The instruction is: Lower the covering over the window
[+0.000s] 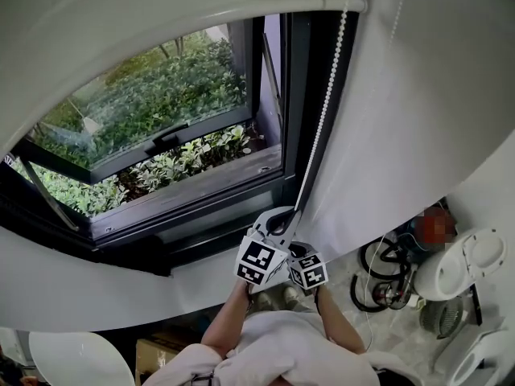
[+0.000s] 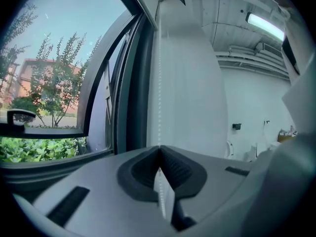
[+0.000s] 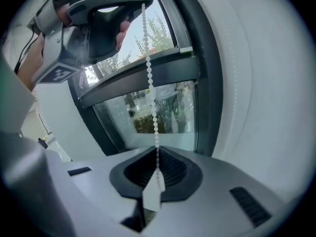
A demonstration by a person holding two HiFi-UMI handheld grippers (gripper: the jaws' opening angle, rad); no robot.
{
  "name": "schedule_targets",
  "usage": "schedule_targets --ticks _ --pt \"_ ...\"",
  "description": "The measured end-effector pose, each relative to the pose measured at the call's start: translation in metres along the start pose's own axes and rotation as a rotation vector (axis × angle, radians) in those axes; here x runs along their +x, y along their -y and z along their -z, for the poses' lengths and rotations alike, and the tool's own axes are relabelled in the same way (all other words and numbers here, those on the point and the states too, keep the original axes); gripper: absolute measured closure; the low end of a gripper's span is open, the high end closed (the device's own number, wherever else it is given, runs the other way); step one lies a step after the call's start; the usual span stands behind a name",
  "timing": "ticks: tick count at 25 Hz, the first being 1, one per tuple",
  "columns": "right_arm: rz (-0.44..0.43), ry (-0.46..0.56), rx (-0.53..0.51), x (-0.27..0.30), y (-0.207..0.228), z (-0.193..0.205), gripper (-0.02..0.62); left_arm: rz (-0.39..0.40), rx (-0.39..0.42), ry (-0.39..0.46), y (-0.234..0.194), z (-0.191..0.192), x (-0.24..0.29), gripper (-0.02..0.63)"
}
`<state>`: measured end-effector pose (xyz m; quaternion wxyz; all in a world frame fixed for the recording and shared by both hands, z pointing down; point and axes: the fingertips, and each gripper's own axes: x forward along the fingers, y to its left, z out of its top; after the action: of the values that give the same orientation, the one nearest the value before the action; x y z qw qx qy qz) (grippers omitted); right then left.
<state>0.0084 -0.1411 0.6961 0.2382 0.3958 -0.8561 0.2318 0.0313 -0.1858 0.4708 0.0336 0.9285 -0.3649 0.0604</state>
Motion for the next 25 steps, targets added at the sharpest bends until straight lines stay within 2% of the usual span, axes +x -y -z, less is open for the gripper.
schedule_targets --ticks 8,15,20,25 --pt "0.006 -0.046 0.003 0.005 0.0 0.029 0.586 -0.009 -0.049 -0.019 0.008 0.025 -0.001 0.592" --pt "0.028 -0.053 -0.033 0.002 0.001 0.041 0.583 -0.016 -0.056 -0.028 0.01 0.037 -0.005 0.592" --pt "0.053 0.002 -0.069 -0.013 -0.001 0.028 0.57 -0.014 -0.052 -0.024 0.013 0.036 -0.006 0.591" --pt "0.054 0.066 -0.076 -0.037 -0.006 0.002 0.511 -0.015 -0.051 -0.018 0.014 0.038 -0.009 0.591"
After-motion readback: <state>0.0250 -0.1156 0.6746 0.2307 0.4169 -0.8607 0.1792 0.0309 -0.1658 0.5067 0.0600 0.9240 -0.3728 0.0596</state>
